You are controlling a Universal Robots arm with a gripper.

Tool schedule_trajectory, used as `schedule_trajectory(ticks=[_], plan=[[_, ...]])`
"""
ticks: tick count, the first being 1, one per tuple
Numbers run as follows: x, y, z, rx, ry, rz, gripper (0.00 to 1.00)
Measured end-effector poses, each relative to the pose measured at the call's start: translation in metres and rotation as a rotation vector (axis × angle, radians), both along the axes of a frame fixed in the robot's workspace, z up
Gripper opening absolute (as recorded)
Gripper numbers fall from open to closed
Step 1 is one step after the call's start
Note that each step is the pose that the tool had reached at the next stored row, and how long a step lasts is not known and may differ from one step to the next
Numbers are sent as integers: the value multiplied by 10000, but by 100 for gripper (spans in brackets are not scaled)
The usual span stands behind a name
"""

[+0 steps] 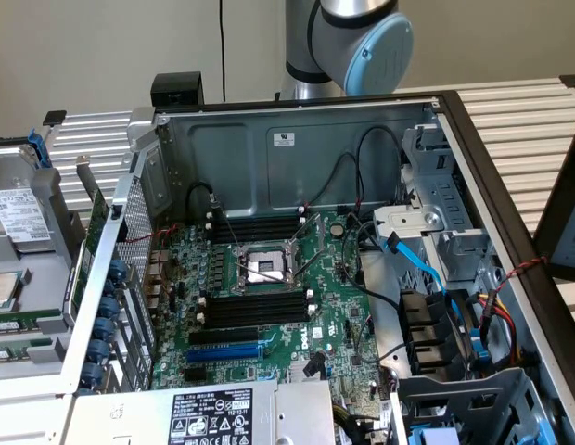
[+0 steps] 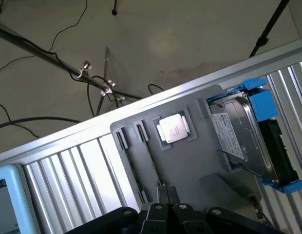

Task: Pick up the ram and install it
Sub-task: 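Pick up the ram and move it above insertion slot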

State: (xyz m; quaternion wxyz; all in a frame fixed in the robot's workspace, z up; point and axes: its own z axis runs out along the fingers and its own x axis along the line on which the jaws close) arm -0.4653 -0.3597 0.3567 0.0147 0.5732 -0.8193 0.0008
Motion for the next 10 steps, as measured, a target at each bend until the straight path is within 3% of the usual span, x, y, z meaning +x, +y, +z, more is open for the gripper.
schedule_trajectory(ticks=[3,5,9,10], plan=[[-3,0,0,-3,-1,434,11],[-5,-1,-1,-12,-53,612,11],[-8,-1,-8,-41,-406,842,11],[-8,-1,-11,-41,-450,927,11]])
